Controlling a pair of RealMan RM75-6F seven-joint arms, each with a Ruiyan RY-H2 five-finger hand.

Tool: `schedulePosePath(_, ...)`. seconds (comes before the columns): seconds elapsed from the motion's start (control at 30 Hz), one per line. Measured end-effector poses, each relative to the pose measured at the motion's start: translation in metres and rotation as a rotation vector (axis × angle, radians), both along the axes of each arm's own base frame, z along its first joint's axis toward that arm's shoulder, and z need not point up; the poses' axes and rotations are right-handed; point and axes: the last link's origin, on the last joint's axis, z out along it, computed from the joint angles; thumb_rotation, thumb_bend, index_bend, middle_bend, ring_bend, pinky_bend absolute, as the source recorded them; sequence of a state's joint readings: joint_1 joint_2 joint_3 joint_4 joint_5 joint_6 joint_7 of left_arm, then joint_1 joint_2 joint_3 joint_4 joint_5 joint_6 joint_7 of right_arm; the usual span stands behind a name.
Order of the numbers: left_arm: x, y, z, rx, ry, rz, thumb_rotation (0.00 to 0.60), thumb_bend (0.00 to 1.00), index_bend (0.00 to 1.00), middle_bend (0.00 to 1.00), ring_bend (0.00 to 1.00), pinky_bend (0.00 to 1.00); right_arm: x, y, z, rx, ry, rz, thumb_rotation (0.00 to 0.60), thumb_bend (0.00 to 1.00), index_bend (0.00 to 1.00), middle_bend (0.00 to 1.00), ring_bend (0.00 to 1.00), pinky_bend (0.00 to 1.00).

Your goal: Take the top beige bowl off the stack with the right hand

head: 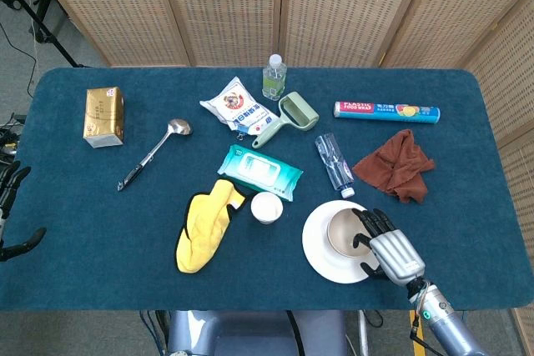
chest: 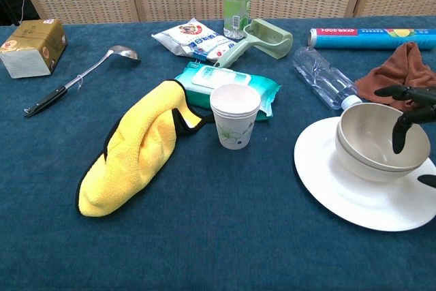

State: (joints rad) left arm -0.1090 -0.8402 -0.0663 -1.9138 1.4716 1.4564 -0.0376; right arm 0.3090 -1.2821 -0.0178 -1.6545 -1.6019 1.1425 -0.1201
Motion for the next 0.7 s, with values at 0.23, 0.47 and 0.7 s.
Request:
schedulePosePath(0.23, 0.000, 0.000, 0.000, -0.002, -0.003, 0.002, 0.600, 0.25, 0.00, 0.00, 0.00, 0.00, -0.001, -0.003, -0.005, 0.004, -0.002, -0.010, 0.600, 0.35, 0.46, 0.00, 0.00, 0.00)
schedulePosePath(0.47, -0.001, 0.001, 0.001, -0.001, -0.004, 0.004, 0.600, 0.25, 0.00, 0.00, 0.00, 0.00, -0.003, -0.006, -0.009, 0.018, -0.013, -0.028, 0.600, 0.42, 0.52, 0.00, 0.00, 0.00)
schedulePosePath(0.7, -0.001, 0.001, 0.000, -0.004, -0.003, 0.005, 0.600, 0.25, 0.00, 0.00, 0.00, 0.00, -0.003, -0.007, -0.011, 0.022, -0.027, -0.030, 0.600, 0.46, 0.62, 0.00, 0.00, 0.00)
